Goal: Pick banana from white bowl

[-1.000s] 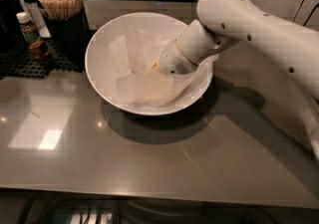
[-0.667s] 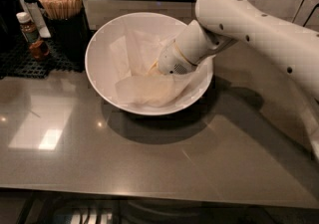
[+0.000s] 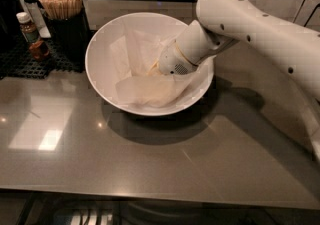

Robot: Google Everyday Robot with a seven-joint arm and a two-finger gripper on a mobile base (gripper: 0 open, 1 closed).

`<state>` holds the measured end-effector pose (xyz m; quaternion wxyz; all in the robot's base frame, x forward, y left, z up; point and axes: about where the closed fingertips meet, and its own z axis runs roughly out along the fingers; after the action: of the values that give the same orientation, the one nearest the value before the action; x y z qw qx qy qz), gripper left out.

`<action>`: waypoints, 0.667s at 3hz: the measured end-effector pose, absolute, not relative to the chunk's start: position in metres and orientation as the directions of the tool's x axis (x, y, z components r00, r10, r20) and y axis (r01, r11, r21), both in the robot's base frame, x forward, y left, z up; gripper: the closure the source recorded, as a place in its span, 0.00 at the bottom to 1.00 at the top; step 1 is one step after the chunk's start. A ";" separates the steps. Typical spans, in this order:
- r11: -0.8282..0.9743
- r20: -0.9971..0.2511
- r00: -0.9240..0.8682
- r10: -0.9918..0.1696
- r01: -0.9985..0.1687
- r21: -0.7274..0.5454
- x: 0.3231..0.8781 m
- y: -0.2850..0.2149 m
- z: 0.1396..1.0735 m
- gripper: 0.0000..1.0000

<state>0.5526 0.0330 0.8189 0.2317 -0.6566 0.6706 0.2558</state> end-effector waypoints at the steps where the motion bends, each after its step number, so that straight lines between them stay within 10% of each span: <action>1: 0.007 -0.647 -0.030 -0.762 -0.999 0.039 0.553 0.033 0.819 0.58; 2: 0.007 -0.647 -0.030 -0.762 -0.999 0.039 0.553 0.033 0.819 0.35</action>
Offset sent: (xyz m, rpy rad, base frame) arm 0.0000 0.0000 0.0000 0.0000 0.0000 0.0000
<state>0.5526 0.0331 0.8188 0.2317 -0.6567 0.6706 0.2558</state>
